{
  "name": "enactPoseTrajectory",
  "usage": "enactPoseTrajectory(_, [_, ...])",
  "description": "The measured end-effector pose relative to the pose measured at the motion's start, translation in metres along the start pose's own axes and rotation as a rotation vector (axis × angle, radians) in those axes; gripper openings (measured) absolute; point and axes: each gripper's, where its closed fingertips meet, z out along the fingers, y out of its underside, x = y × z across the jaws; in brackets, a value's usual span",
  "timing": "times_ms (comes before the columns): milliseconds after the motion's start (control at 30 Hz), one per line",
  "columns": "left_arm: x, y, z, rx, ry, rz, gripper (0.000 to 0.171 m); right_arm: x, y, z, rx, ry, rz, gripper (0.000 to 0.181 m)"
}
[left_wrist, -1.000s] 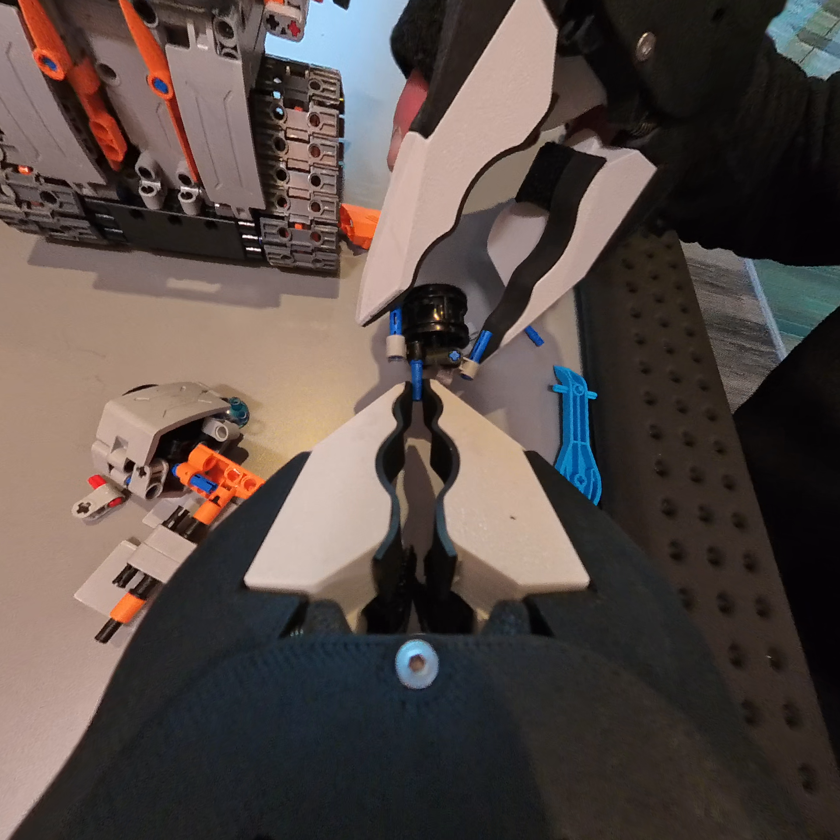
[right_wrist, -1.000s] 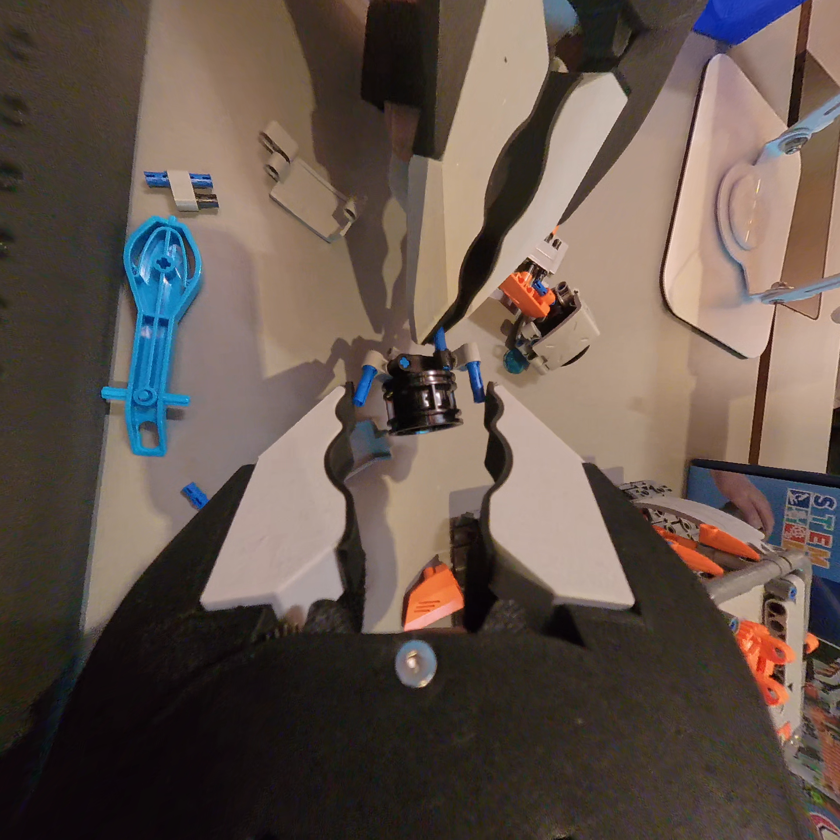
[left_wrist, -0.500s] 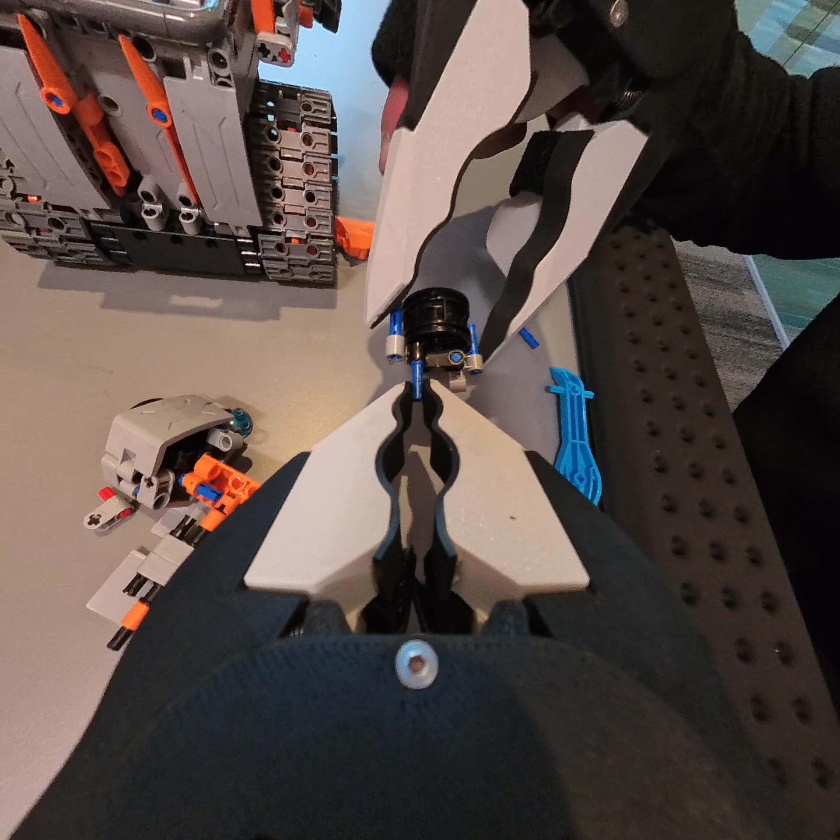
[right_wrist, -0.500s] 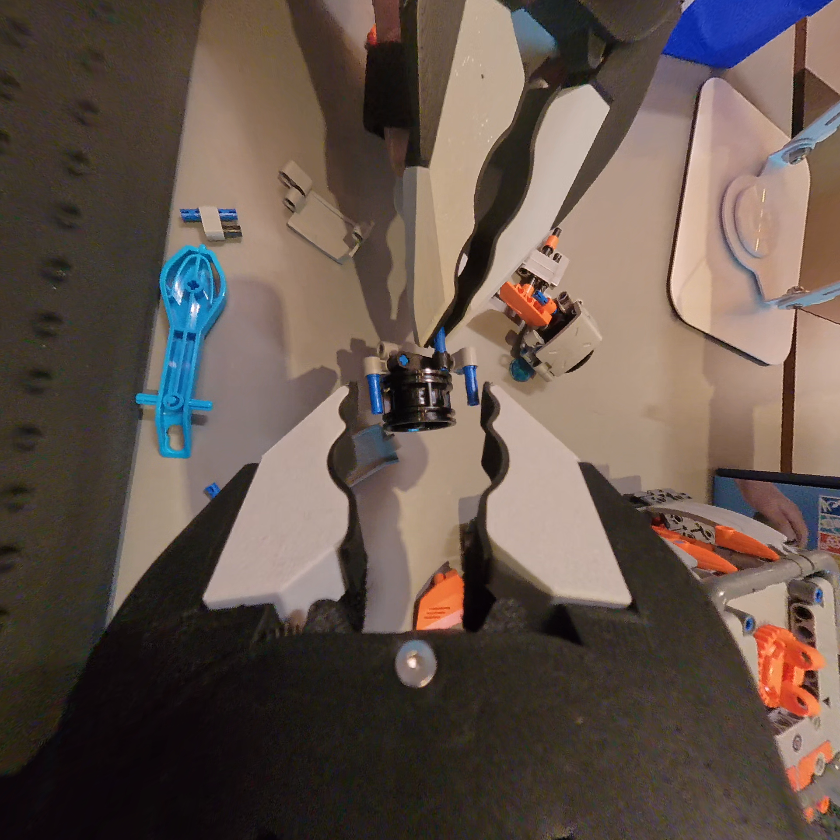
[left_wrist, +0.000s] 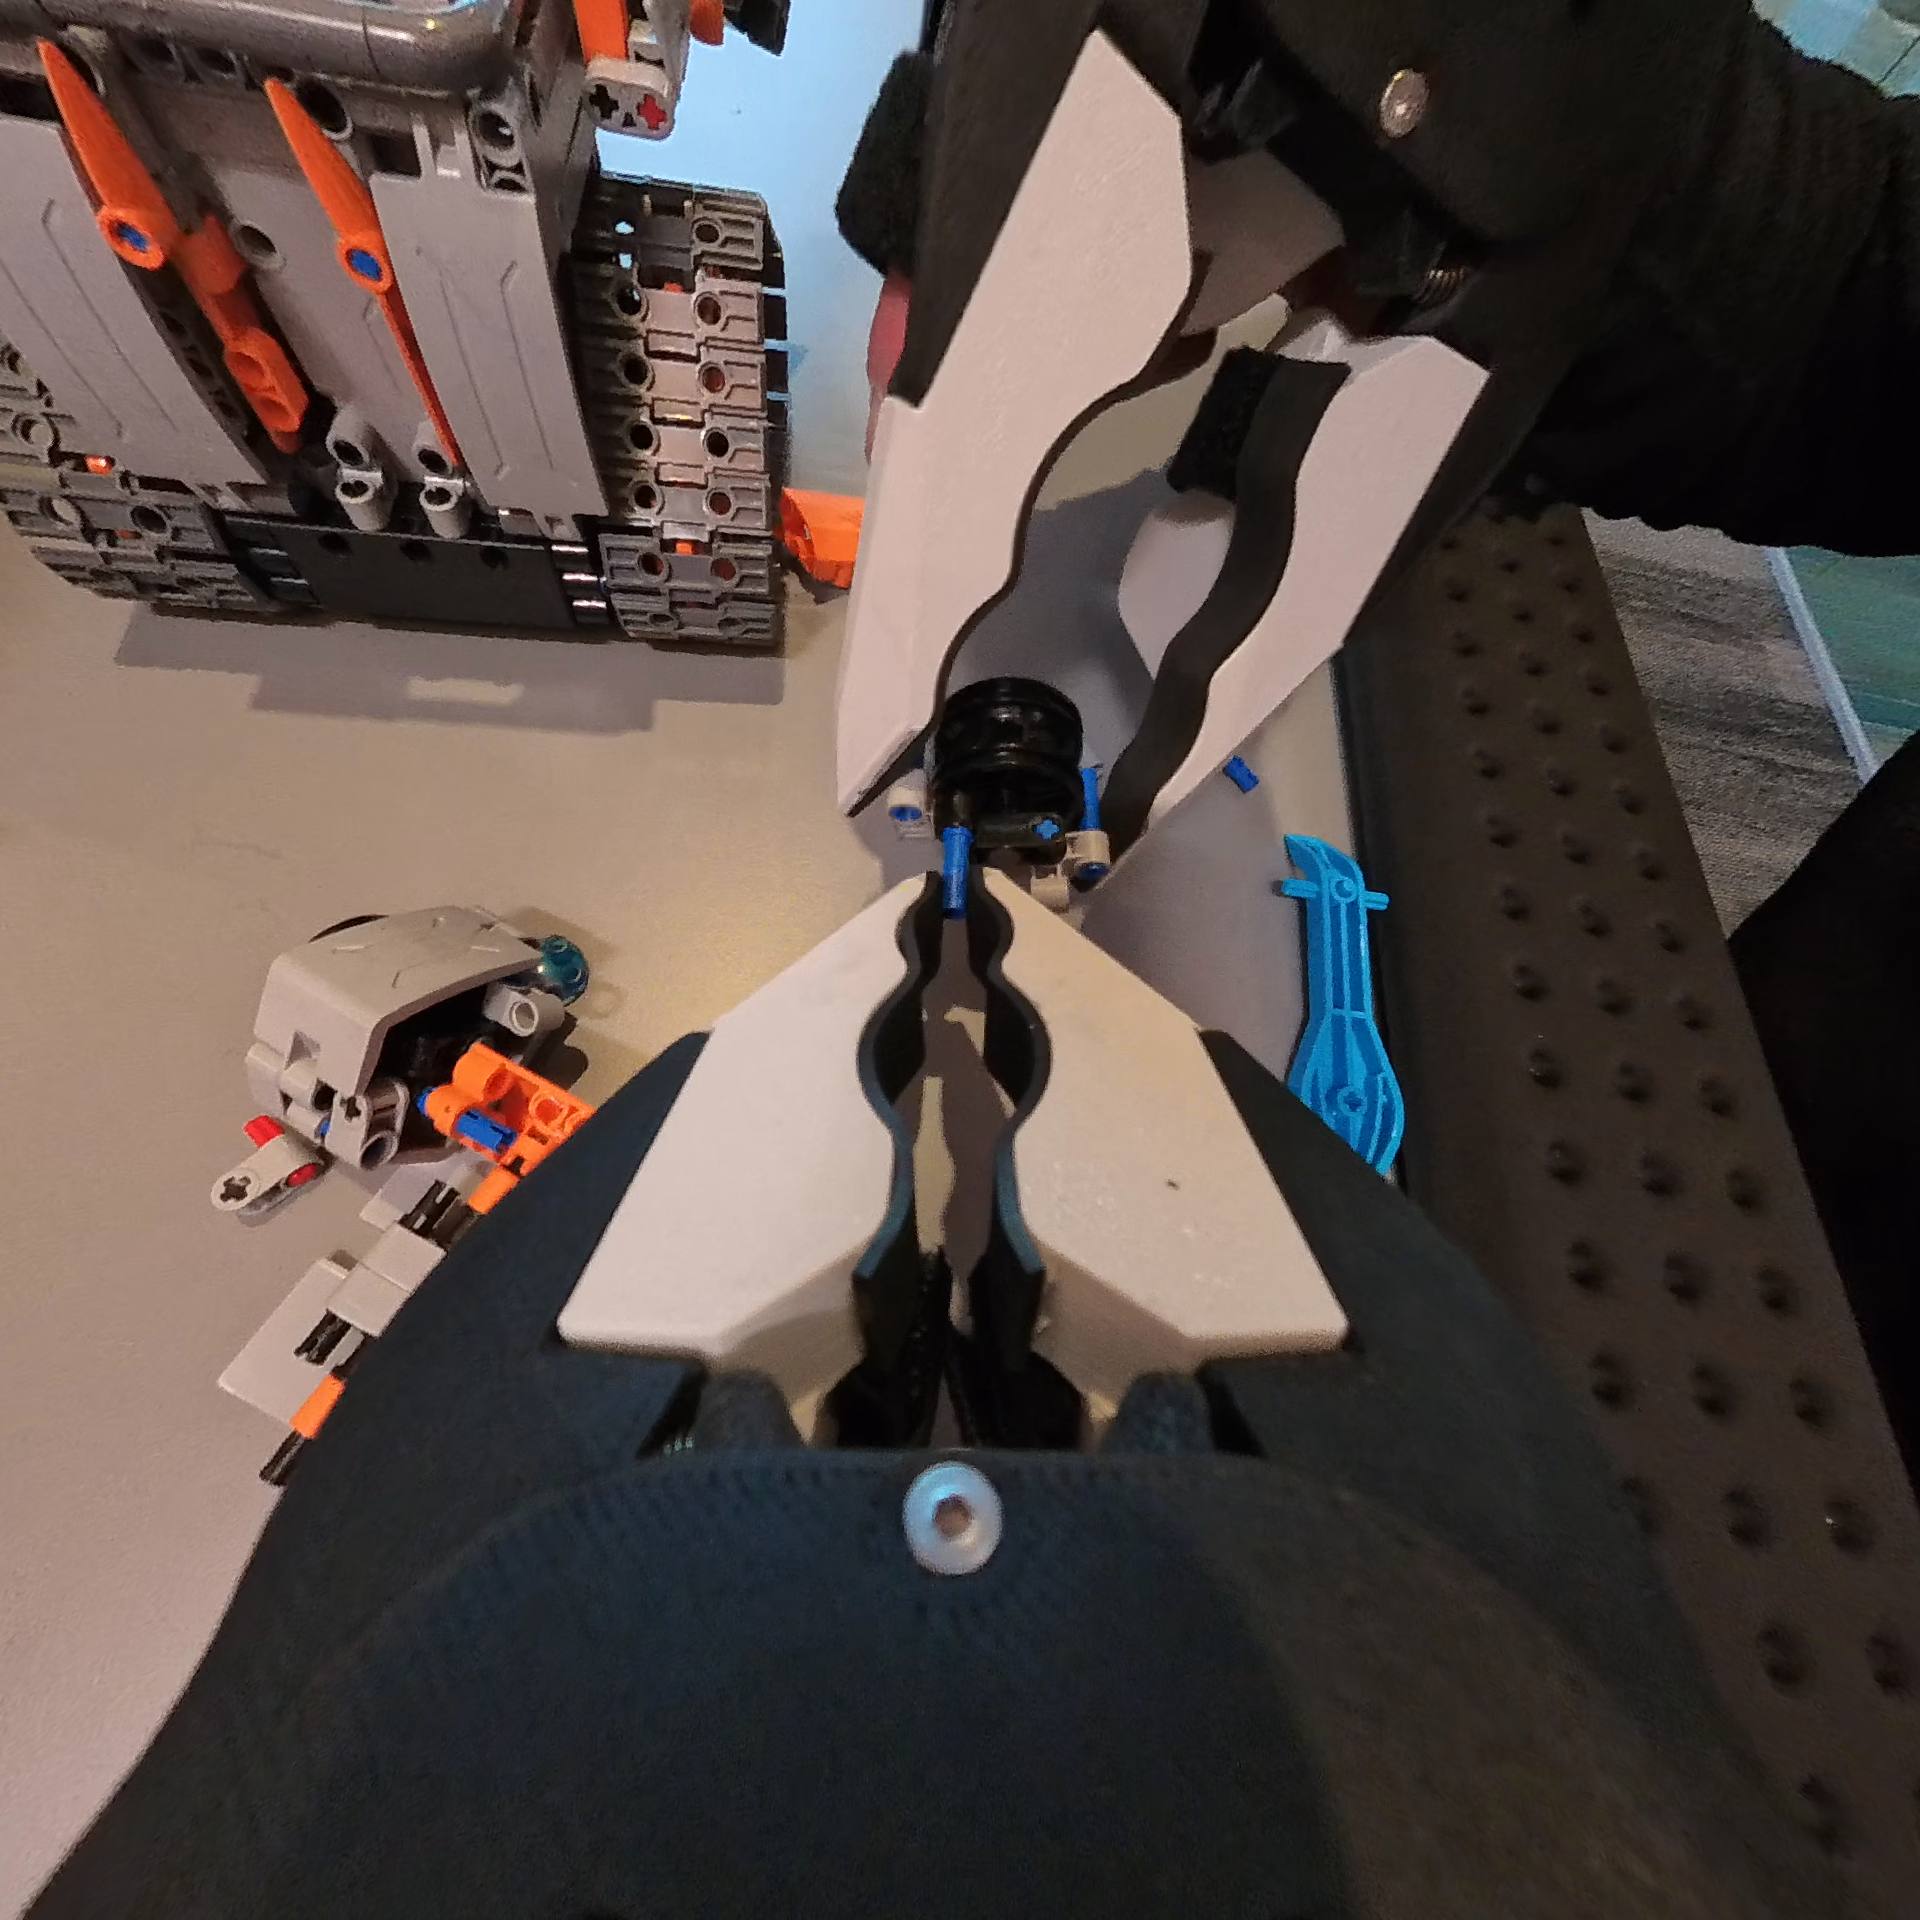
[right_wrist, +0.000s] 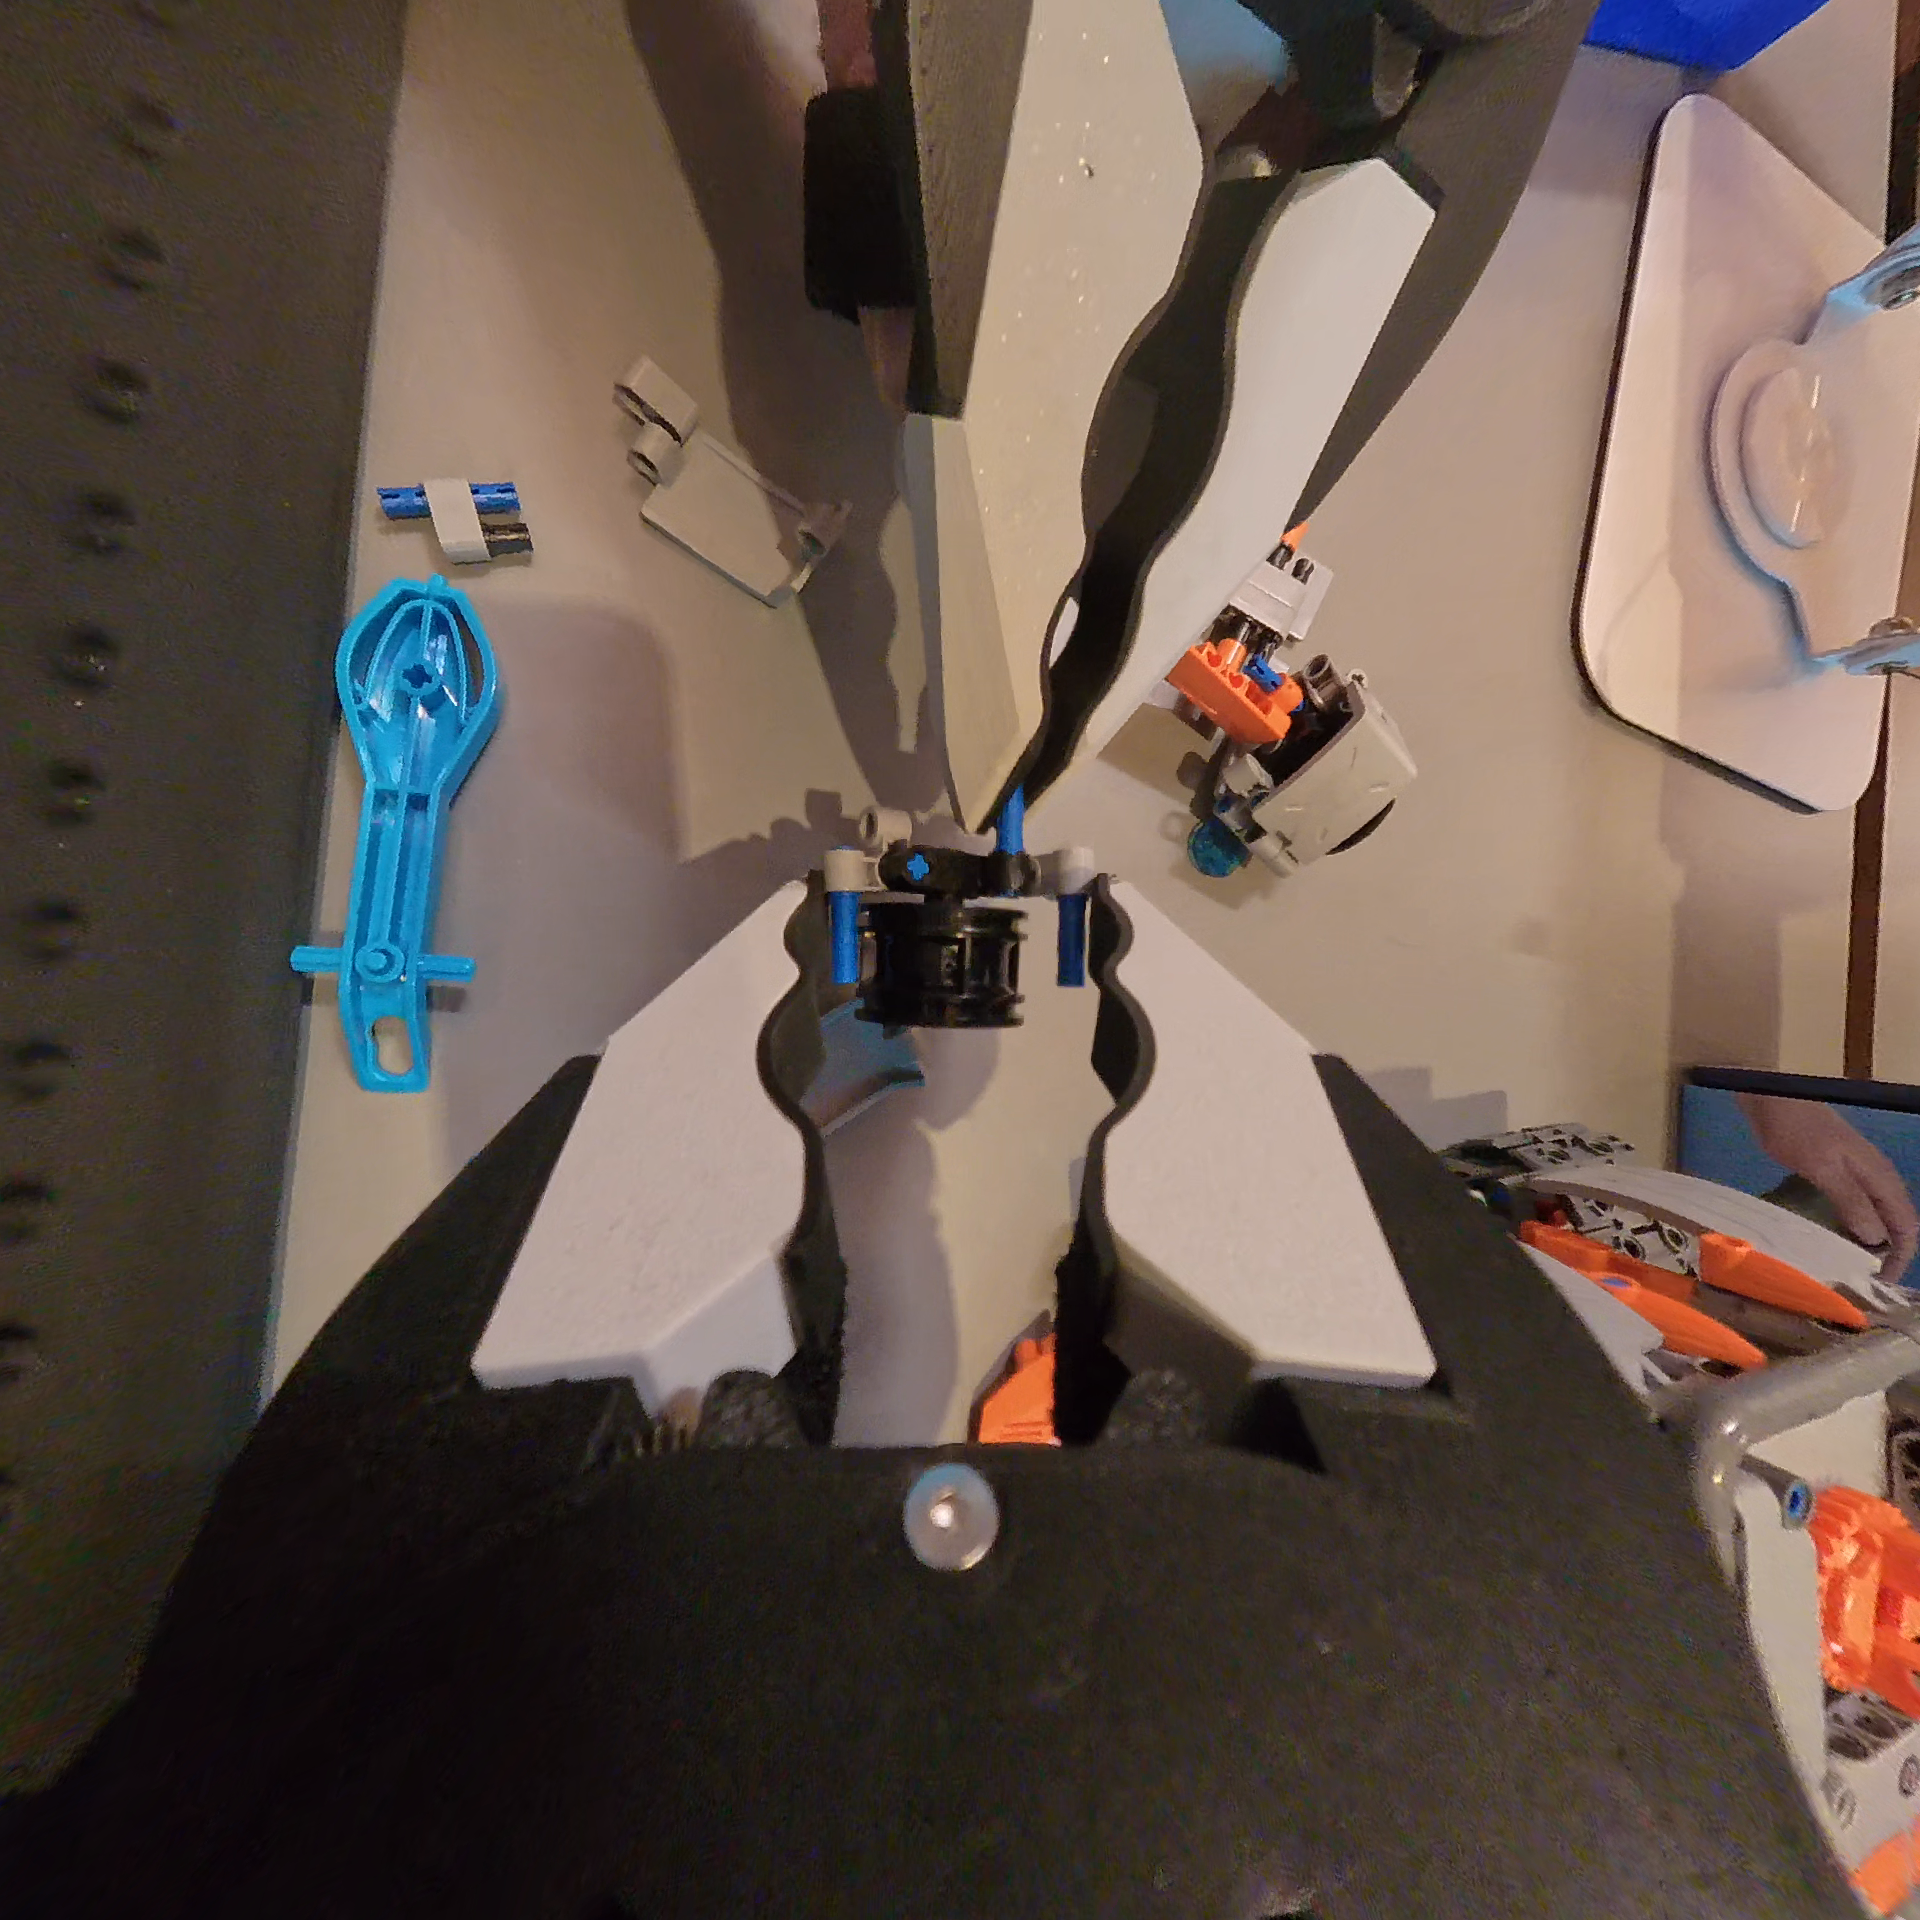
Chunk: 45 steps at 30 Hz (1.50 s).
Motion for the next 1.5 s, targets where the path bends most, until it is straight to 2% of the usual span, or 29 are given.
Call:
enactPoseTrajectory(500, [-0.005, 0.004, 0.003, -0.032, -0.049, 0.029, 0.002, 0.0, 0.002, 0.007, -0.055, 0.006, 0.067, 0.048])
enactPoseTrajectory(1033, [0.004, 0.006, 0.004, -0.028, 0.037, 0.05, 0.002, -0.007, -0.001, 0.003, -0.02, -0.03, 0.016, 0.048])
enactPoseTrajectory(1200, [0.006, 0.022, 0.002, -0.104, 0.102, 0.009, 0.001, 0.002, -0.002, -0.016, 0.025, -0.008, 0.069, 0.06])
enactPoseTrajectory(1400, [0.01, 0.043, 0.004, -0.213, 0.14, -0.042, 0.002, -0.005, 0.024, -0.025, -0.036, -0.072, 0.142, 0.05])
enactPoseTrajectory(1500, [0.009, 0.047, 0.003, -0.241, 0.138, -0.039, 0.015, -0.008, 0.033, -0.018, -0.08, -0.085, 0.141, 0.047])
